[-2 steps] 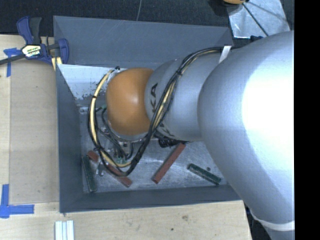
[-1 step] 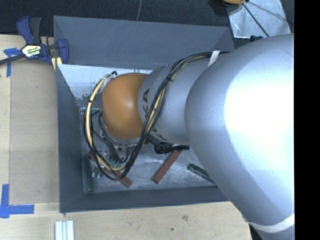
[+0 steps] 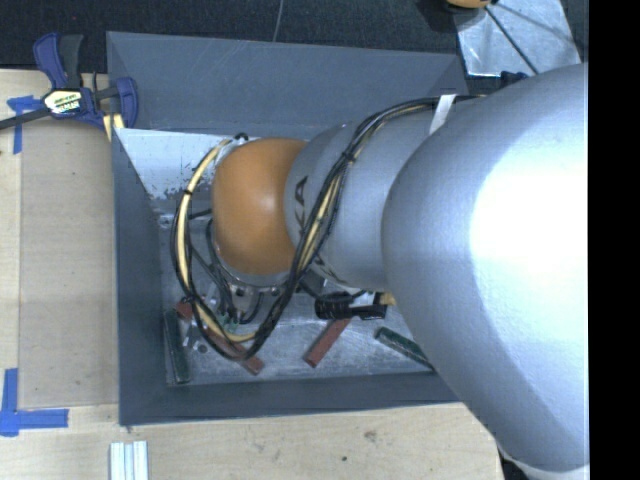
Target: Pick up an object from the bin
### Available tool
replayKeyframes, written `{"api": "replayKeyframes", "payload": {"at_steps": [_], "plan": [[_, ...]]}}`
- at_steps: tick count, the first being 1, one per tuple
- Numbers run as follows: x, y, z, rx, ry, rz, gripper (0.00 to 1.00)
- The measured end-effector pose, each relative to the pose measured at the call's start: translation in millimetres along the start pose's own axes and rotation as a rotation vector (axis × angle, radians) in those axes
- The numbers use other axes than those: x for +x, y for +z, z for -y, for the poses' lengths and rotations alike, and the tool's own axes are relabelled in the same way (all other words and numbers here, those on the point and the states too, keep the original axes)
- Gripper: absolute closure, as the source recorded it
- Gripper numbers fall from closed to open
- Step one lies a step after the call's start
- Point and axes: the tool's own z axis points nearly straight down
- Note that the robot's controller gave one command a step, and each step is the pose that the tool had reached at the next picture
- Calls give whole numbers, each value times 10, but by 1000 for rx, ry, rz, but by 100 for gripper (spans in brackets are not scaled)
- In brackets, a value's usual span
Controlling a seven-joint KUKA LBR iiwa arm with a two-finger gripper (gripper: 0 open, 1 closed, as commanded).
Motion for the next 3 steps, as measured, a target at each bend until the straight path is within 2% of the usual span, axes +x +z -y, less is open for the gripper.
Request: {"api": "replayKeyframes", "payload": {"at_steps": [1,2,3], "plan": [[-56,444,68,1,-95,-1,0],[63,387,9,-12,154,14,100],[62,387,9,-12,154,14,100]]}}
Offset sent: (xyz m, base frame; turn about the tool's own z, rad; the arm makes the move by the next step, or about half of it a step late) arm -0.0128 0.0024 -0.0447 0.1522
